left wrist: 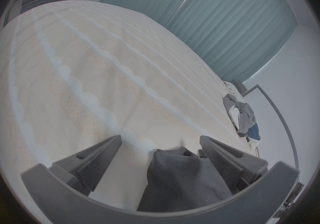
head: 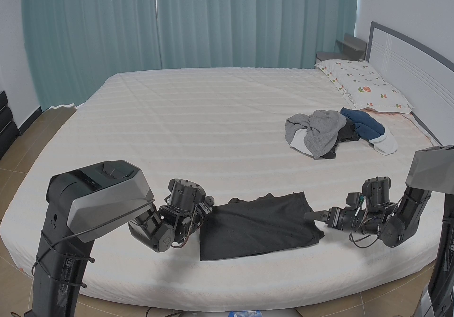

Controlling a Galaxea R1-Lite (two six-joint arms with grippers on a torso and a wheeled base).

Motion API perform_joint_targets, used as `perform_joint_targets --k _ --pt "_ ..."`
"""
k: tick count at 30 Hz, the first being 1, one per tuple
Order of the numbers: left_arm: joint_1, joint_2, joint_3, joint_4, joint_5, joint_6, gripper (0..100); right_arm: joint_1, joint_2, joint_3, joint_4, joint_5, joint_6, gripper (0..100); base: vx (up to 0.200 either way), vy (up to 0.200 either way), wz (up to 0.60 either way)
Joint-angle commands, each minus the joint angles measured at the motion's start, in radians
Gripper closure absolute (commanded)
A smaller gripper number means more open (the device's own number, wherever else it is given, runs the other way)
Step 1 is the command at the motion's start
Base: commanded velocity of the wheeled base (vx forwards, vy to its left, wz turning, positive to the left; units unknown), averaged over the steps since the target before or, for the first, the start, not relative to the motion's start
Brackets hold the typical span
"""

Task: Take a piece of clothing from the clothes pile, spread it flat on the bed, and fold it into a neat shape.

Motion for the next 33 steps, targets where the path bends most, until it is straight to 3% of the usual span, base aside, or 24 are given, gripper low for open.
perform_joint_targets --k 1,10,21,22,29,33 --pt "0.007 -0.013 0.016 -0.023 0.004 -0.033 0 -0.006 -0.014 -0.105 0.023 -0.003 0.084 0 0.0 0.0 0.0" --pt "0.076 -0.085 0.084 -0.057 -0.01 -0.095 0 0.028 0.083 -0.359 0.212 -0.006 0.162 0 0.0 0.0 0.0" --pt "0.09 -0.091 0.091 -0.052 -0.033 -0.109 0 0.046 0.218 -0.458 0.214 -0.038 0.167 0 0.0 0.0 0.0" --pt "0.088 -0.09 0.091 -0.052 -0.032 -0.109 0 0.044 0.219 -0.46 0.212 -0.038 0.168 100 0.0 0.0 0.0" --pt "0.077 -0.085 0.093 -0.051 -0.032 -0.109 0 0.002 0.213 -0.481 0.195 -0.046 0.175 100 0.0 0.0 0.0" --pt "0.077 -0.084 0.093 -0.051 -0.032 -0.109 0 -0.009 0.212 -0.484 0.186 -0.052 0.224 100 0.0 0.0 0.0"
